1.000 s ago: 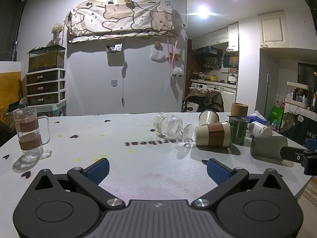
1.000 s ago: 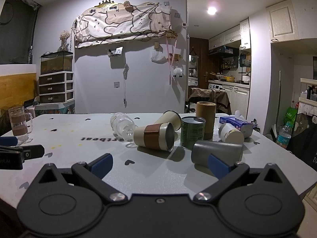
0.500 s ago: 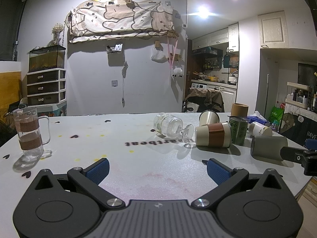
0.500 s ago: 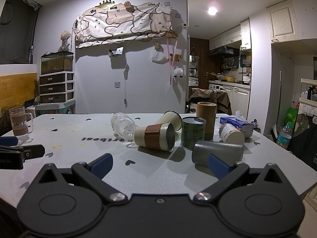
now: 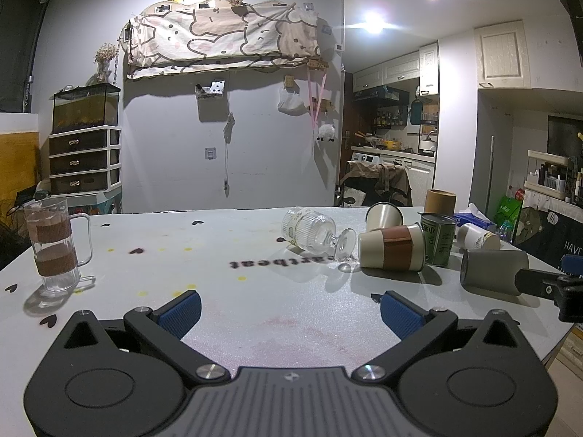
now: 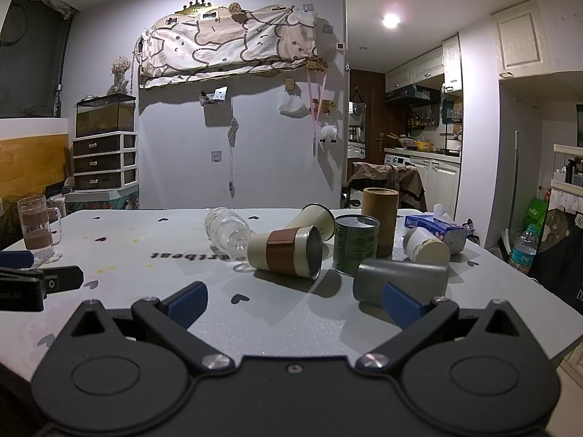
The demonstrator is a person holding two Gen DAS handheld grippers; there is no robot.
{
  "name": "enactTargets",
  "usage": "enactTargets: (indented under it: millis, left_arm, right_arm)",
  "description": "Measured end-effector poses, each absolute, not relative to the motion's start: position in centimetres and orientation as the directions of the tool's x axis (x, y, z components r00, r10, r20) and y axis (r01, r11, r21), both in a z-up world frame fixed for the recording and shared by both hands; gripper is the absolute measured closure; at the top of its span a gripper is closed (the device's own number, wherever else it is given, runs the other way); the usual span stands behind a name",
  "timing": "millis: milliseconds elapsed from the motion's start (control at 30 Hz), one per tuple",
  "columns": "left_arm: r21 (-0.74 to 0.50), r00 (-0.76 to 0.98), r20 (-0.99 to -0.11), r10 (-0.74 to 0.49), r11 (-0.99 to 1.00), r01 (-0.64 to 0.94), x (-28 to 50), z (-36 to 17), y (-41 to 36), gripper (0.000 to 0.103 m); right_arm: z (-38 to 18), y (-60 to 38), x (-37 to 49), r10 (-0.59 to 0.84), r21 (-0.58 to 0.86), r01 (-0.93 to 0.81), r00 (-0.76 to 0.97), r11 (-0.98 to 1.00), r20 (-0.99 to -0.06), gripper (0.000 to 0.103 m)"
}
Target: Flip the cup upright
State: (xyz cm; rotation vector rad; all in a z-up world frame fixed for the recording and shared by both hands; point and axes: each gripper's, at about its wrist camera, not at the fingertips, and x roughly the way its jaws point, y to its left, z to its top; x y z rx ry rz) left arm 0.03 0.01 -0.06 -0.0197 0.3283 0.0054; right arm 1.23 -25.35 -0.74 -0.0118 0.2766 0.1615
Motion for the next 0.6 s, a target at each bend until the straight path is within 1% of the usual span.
enactTargets:
  millis: [367,533,600]
  left_arm:
    - [-0.008,0.949,-0.316,0.0,1.0,-0.003,-0.9,0.1,-0.9,0.0]
    - [-0.008,0.948,-0.318,0.006,1.0,-0.009,-1.2,-0.4,-0.4,0.0]
    - [-0.01,0.949,-0.315,0.014,1.0,-0.018,-1.2,-0.7,0.0,0.0]
  right_arm:
    - [-0.6,-25.9,1.9,0.152,0.04,-0.147,0.945,0.988,-0.29,0.0]
    - [-0.5,-26.5,5.0,0.125,0.117,-0.092,0.938,0.989,-0.322,0.0]
    - [-0.5,-26.9,7.1,0.126,0.17,-0.07,0.929,0.983,-0.347,0.0]
